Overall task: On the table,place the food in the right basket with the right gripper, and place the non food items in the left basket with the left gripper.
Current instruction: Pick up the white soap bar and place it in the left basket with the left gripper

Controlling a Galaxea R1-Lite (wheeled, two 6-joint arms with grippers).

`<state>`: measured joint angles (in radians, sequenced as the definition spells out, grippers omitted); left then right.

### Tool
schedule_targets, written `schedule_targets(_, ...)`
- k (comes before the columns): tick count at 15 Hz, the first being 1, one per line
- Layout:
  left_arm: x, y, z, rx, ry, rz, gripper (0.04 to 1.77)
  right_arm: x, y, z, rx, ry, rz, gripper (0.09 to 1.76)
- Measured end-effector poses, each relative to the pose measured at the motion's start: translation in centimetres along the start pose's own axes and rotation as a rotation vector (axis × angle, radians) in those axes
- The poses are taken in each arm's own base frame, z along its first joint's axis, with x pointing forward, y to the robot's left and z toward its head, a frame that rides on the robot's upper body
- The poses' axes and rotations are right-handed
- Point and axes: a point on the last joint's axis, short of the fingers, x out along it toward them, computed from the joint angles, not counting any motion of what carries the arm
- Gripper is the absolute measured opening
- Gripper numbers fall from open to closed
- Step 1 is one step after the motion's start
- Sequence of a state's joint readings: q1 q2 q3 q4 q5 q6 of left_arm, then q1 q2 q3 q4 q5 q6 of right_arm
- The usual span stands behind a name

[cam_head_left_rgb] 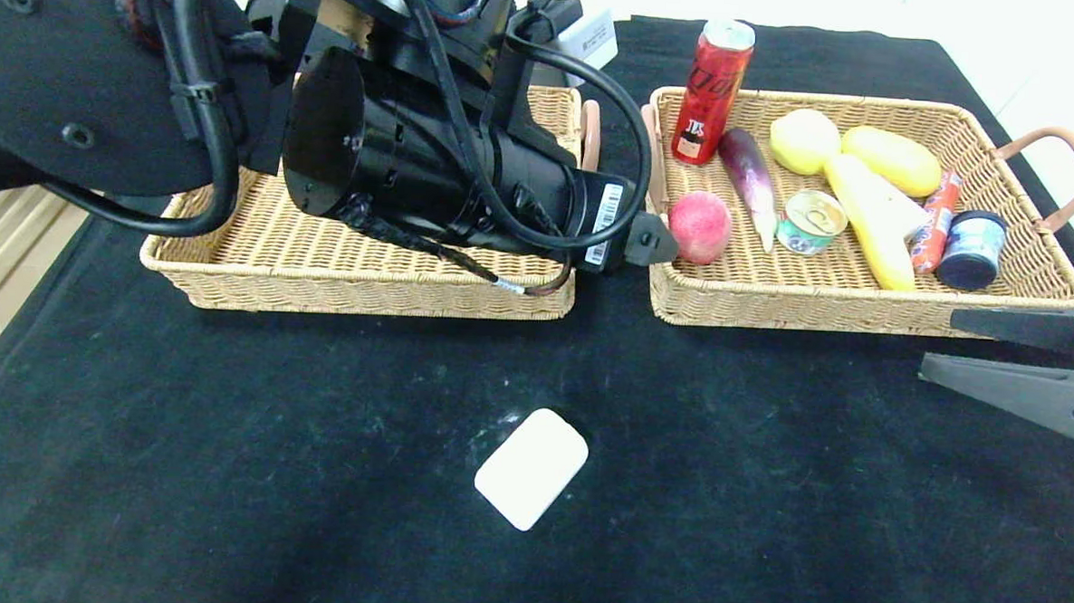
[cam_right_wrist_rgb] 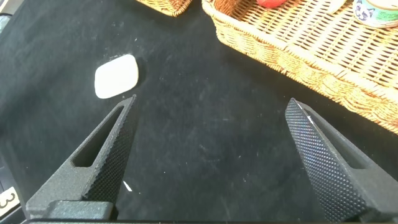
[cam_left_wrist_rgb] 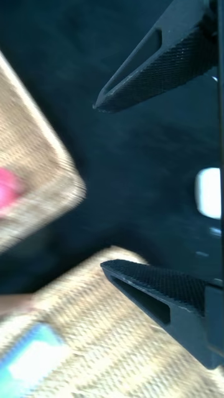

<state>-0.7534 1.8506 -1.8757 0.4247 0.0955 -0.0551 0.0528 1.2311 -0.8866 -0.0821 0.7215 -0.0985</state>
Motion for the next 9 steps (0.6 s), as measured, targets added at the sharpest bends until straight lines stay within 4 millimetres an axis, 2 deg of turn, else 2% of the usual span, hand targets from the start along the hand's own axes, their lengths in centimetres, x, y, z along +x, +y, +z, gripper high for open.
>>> schedule_targets(6,-1.8,0.4,-3.3,0.101,0.186,0.022,1.70,0.0,0.0,0.0,0.000,0.000,-0.001,1.71)
schedule_targets(9,-2.5,0.5,-4.4,0.132,0.263,0.020,1.71,0.0,0.0,0.0,0.000,0.000,-0.001,1.71)
